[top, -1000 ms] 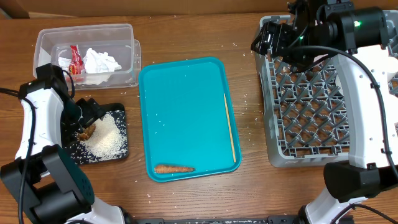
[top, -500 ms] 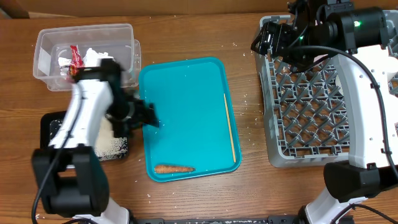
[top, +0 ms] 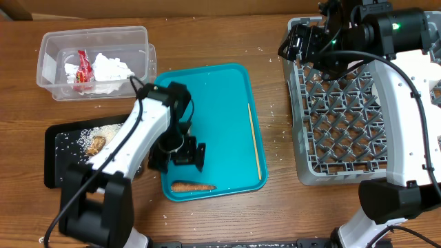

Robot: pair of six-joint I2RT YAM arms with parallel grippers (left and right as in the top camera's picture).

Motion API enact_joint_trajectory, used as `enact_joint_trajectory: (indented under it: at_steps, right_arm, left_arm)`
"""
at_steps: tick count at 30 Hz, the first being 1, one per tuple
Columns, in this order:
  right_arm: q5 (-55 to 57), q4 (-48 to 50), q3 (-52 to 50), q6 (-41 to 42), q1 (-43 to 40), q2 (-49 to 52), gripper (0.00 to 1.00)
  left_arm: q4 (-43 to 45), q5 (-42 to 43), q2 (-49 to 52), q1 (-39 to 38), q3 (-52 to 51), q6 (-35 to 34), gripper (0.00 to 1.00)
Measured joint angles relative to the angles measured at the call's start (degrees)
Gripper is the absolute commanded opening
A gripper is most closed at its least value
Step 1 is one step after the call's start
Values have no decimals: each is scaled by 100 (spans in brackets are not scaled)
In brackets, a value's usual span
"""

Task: Sort waste into correct bins and load items into the dishwasher
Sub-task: 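Move the left gripper back to the carrot at the tray's bottom edge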

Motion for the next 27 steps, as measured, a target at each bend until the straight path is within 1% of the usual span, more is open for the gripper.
enact_joint_trajectory:
  at_steps: [5, 9, 16, 23, 27]
  right_arm:
    - [-2, 2, 0, 0, 0, 0, 100]
    - [-2, 0, 0, 2, 0, 0, 100]
    - [0, 2, 0, 0, 0, 0, 100]
    - [-2, 2, 0, 2, 0, 0, 100]
    - [-2, 2, 0, -2, 0, 0, 100]
  left_arm:
    - [527, -94, -979, 0, -1040, -273, 100]
    - [1126, -127, -1550, 0, -1504, -323, 100]
    - [1947, -155, -1545, 0, -1635, -317, 100]
    - [1954, -387, -1440, -11, -1853, -297, 100]
    - [1945, -426, -1268, -216, -1908, -396, 100]
